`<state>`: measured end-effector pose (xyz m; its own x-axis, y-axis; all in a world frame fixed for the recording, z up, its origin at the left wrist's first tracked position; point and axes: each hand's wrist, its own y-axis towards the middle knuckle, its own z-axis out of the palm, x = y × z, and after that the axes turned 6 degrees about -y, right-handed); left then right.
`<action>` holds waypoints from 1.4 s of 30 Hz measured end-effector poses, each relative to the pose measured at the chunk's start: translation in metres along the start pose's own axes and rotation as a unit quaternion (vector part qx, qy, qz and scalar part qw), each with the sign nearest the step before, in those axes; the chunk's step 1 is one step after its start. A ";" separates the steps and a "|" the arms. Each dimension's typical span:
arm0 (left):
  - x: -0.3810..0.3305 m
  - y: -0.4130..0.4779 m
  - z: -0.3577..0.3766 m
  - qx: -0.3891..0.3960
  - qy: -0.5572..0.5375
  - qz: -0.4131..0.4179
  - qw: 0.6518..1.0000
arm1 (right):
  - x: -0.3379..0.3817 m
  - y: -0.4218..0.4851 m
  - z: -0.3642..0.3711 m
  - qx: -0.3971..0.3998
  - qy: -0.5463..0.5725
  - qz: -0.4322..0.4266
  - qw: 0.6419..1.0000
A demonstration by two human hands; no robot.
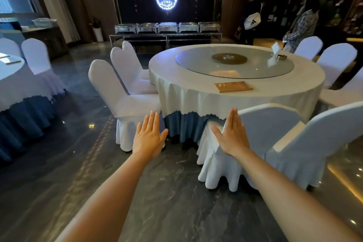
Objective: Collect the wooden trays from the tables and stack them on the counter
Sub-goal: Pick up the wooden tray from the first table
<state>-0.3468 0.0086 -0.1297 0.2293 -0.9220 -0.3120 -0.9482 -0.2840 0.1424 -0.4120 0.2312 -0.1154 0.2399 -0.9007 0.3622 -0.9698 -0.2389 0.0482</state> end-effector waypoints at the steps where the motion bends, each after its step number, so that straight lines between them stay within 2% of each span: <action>1: -0.004 0.028 0.005 -0.001 -0.002 0.000 1.000 | -0.004 0.026 0.000 0.001 0.005 0.000 1.000; 7: -0.050 0.196 0.028 0.018 -0.014 0.008 1.000 | -0.041 0.186 -0.024 -0.011 0.012 0.015 1.000; 13: -0.088 0.321 0.063 0.054 -0.012 0.030 0.998 | -0.084 0.297 -0.027 -0.012 0.024 0.062 0.998; 25: -0.152 0.558 0.197 0.161 -0.055 0.052 0.984 | -0.178 0.512 0.010 0.000 0.027 0.172 0.985; 32: -0.189 0.674 0.274 0.218 -0.070 -0.017 0.973 | -0.230 0.631 0.026 0.029 0.054 0.233 0.971; 36: -0.205 0.700 0.311 0.257 -0.083 -0.063 0.961 | -0.265 0.674 0.038 0.068 0.060 0.264 0.960; 42: -0.219 0.718 0.349 0.261 -0.100 -0.138 0.950 | -0.319 0.725 0.063 0.126 0.059 0.278 0.950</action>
<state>-1.1545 0.0985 -0.2873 0.4885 -0.7476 -0.4500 -0.8497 -0.2903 -0.4401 -1.1890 0.3221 -0.2550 -0.3283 -0.8691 0.3699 -0.9006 0.1700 -0.4000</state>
